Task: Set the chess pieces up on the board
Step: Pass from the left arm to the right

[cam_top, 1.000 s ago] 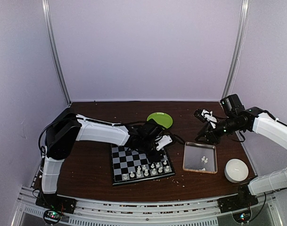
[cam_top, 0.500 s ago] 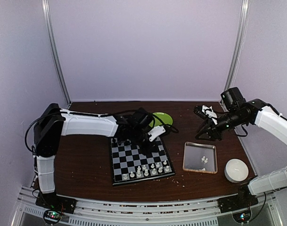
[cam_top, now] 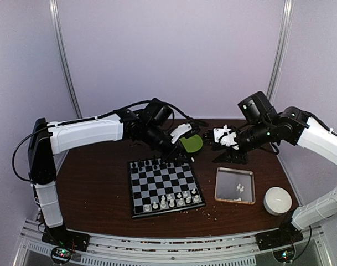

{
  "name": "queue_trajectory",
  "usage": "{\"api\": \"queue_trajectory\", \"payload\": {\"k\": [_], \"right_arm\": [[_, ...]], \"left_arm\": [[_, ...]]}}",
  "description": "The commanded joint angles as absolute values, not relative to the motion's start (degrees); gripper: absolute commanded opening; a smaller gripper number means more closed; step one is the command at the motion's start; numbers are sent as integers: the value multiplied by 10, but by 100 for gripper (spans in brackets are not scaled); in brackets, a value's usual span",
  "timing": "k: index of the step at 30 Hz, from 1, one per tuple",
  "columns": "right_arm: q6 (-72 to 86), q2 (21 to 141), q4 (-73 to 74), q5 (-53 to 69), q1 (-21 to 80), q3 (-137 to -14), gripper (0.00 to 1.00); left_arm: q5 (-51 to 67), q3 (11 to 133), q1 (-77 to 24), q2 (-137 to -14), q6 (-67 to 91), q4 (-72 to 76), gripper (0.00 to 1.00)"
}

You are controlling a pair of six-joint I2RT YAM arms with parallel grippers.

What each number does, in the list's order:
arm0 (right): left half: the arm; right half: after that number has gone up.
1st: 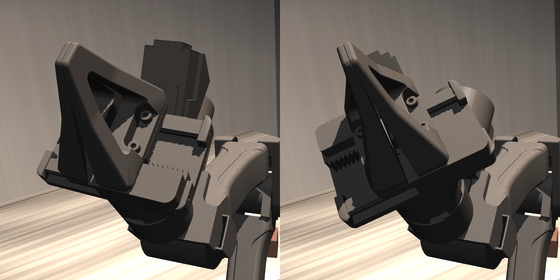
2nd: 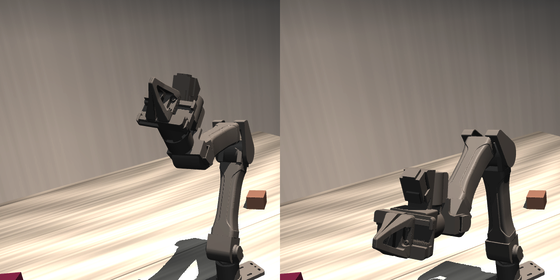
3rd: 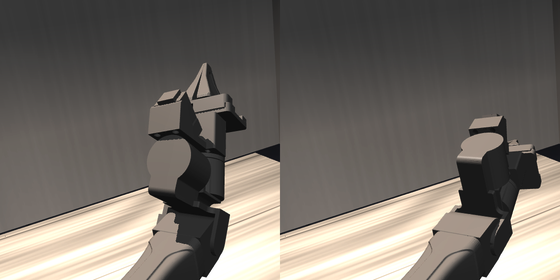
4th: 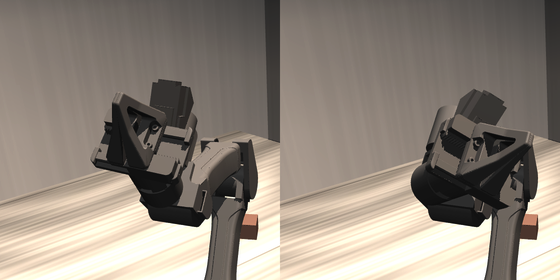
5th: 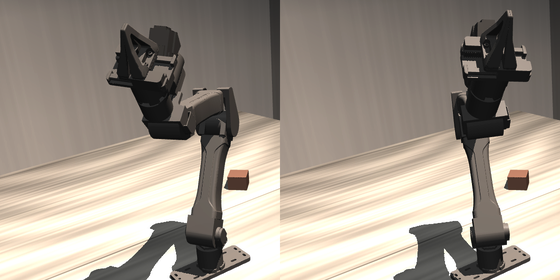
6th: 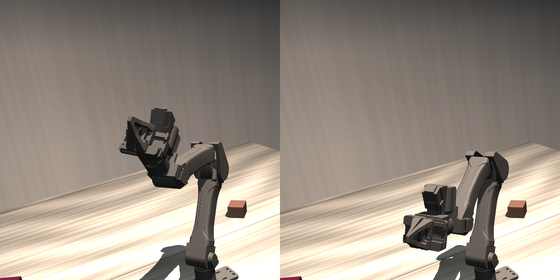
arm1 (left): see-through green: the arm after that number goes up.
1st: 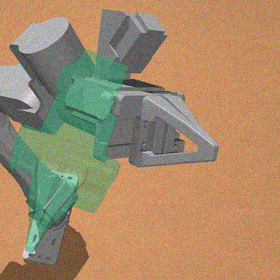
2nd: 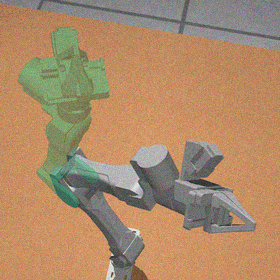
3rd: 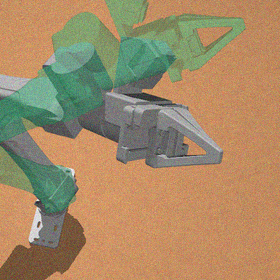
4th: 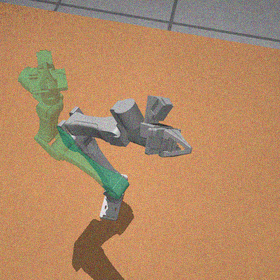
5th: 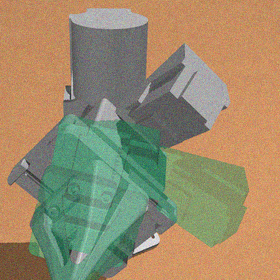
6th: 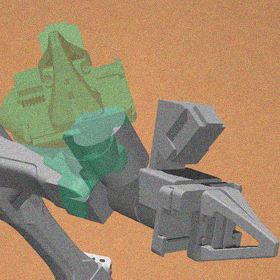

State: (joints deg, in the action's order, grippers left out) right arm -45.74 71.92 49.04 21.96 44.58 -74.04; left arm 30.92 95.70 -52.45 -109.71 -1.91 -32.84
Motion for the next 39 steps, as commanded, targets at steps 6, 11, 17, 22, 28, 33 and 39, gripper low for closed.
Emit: {"api": "queue_trajectory", "payload": {"k": [6,11,17,22,28,33,39], "right_arm": [[-527,807,487,16,552,-790,44],[-525,841,483,-5,572,-811,44],[-533,865,496,-27,592,-820,39],[-536,871,494,-43,602,-808,34],[-536,873,494,-59,609,-800,21],[-535,874,492,-69,613,-790,19],[-529,870,487,-66,614,-785,11]], "left_arm": [[410,971,-522,-1077,29,-349,1],[425,970,-522,-1079,40,-350,1],[434,964,-522,-1079,42,-350,1],[437,959,-522,-1078,42,-349,1],[439,955,-522,-1080,43,-346,1],[441,954,-522,-1081,45,-345,1],[443,954,-522,-1081,48,-345,1]]}}
